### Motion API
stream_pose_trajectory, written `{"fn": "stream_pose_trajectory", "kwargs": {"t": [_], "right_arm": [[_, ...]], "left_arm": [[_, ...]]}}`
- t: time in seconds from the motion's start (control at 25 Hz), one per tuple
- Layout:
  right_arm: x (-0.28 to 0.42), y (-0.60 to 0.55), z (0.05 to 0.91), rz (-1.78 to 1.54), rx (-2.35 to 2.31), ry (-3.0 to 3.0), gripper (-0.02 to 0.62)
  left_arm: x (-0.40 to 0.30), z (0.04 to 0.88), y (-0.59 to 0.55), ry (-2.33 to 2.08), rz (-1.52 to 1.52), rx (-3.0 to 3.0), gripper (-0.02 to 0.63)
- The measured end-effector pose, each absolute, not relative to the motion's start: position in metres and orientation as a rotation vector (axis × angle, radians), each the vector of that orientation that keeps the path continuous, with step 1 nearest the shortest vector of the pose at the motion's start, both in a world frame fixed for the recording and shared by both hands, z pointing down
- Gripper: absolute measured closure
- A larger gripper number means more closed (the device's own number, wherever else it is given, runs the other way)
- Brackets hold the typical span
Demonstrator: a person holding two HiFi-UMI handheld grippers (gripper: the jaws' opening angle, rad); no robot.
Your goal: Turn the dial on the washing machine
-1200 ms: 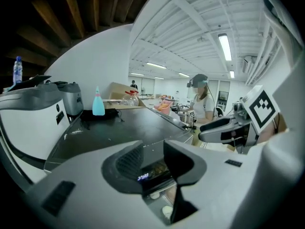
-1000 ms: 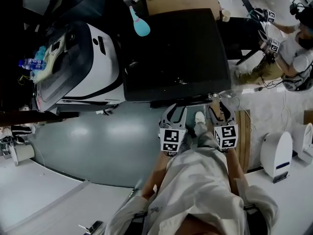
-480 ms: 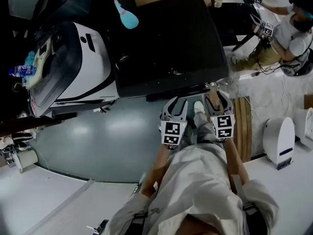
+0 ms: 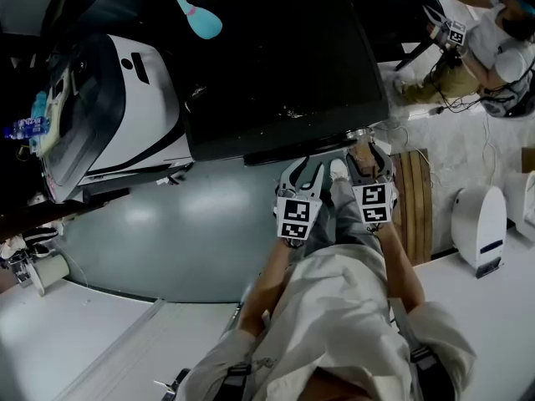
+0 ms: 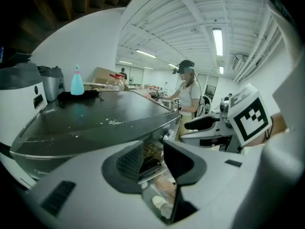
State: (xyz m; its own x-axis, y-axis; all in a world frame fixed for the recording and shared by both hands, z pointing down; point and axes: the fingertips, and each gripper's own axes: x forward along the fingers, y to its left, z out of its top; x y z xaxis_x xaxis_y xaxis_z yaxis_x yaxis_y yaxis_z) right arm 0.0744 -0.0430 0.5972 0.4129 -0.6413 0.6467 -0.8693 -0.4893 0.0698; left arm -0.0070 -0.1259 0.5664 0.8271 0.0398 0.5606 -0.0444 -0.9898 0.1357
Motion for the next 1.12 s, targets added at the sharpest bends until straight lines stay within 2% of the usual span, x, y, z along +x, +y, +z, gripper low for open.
{"fn": "stream_pose_trajectory", "kwargs": {"t": [0.76,1.12], "right_arm": [[0.102,-0.053,0.648,0.816,2.284,-1.146,0.307],[0.111,-0.055,0.660,0.850,2.324,-1.132,0.311]], "left_arm": [[0.005,0.610,-0.111,0.054,0.970,2.815,0.468],[0.002,0.613,-0.115,0.036,0.976,2.806,0.468]]}}
